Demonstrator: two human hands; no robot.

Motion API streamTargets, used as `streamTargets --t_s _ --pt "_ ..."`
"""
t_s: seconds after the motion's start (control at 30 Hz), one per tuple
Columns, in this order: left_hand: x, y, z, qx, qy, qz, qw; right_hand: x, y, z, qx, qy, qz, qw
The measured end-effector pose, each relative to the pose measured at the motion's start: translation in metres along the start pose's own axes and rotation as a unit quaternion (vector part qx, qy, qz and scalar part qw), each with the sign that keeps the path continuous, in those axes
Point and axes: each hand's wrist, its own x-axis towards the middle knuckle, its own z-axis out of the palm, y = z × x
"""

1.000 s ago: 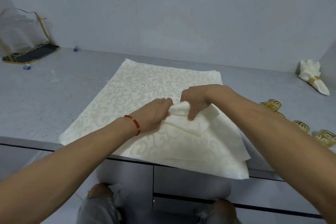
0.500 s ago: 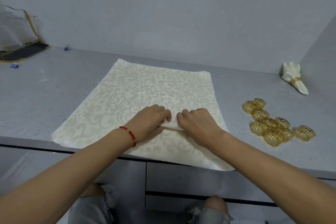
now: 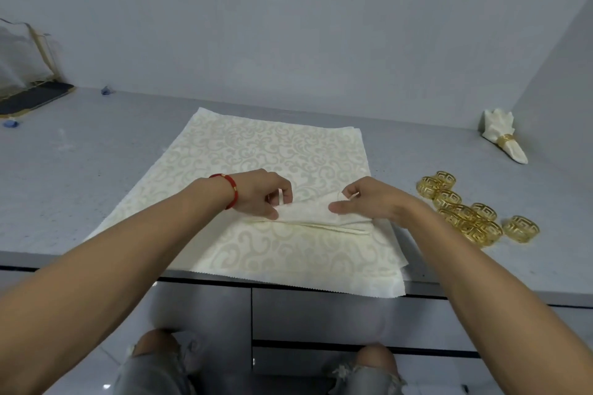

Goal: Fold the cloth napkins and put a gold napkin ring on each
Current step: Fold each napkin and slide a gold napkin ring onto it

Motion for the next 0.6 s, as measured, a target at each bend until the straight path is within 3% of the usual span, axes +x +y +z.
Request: streamTargets --t_s 0.23,0.4,0.5,0.6 --pt "0.010 -0.005 -0.013 -0.061 -0.058 -0.048 0.995 0.005 0.010 0.017 -0.069 0.067 0.047 0.994" --pt "0.017 0.007 -0.010 -0.097 -0.089 -0.071 0.989 0.006 0.010 0.019 -0.122 0.079 0.016 0.989" --pt "0.021 0.018 -0.002 -0.156 -0.044 -0.091 0.983 0.004 0.010 0.020 -0.128 0.091 0.014 0.987" --pt "0.025 0.026 0.006 -0.096 0.003 -0.106 0.990 -0.002 0.009 0.023 -0.101 0.103 0.023 0.989"
